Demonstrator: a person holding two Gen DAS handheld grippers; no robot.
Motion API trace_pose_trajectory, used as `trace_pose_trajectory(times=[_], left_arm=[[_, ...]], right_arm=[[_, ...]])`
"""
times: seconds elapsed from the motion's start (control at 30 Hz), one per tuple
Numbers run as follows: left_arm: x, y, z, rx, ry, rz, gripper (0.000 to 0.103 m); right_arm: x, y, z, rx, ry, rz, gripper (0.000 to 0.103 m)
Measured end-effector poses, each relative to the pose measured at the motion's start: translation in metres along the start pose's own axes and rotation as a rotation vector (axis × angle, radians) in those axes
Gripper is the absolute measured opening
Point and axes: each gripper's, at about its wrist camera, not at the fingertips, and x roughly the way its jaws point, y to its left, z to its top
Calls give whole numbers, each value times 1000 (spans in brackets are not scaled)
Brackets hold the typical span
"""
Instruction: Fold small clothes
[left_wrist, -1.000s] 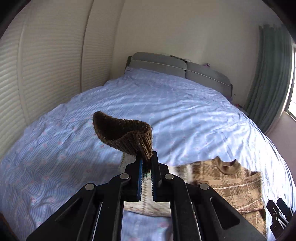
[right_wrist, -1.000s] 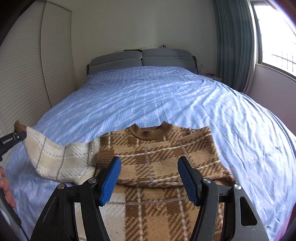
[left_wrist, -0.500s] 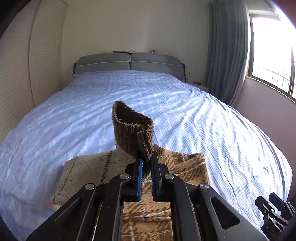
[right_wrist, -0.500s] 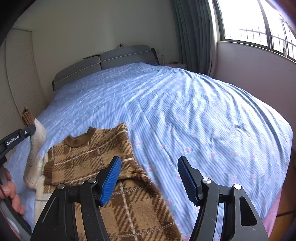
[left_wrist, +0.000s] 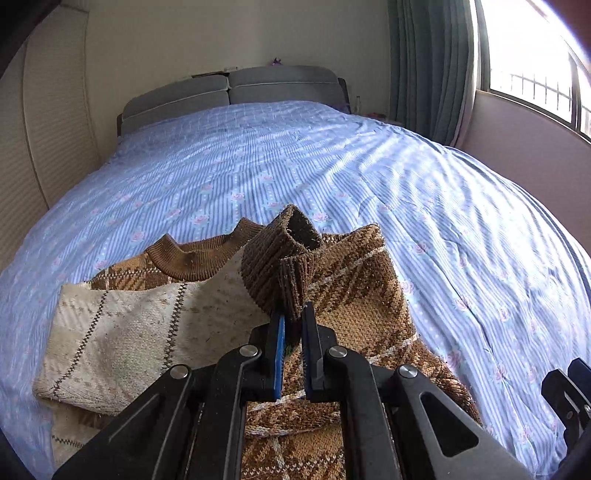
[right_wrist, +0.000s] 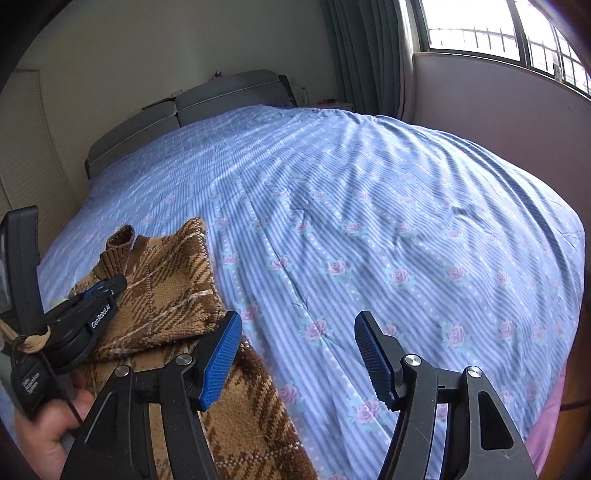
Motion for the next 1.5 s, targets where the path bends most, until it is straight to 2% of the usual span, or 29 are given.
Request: trace_pose_trajectory(times=[0.17,0.27,0.33,0.4,0.57,0.77,0.97,1.1,1.27,1.37,1.5], left_arm=[[8,-3,-2,7,33,-1,14],[0,-2,-4,22,36,-6,38],[-12,1,-6,30,17,12,63],[-26,6,-7,39,-9,23,72],[-54,49,-16,16,-26,71,72],[-68,144,-40,-112,-13,210,78],[-61,208,-72,-231,46,244,78],[-48,221,-82,-251,67,241,78],[-35,229,-86,-268,85,223,79],[-32,232,-89,-291,99,197,79],[-37,226,-93,-264,103,187,79]], right_arm=[[5,-2,-2,-1,8,-1,64],[8,-1,-1,-3,13,1,64],[9,1,-1,-1,17,6,64],[9,4,0,0,17,11,64],[7,23,3,-19,5,43,64],[19,67,8,-62,19,192,64],[49,113,12,-110,43,245,64],[72,134,10,-122,91,231,63],[95,140,6,-106,140,228,63],[105,143,5,-105,155,233,58],[110,144,8,-102,150,258,33]])
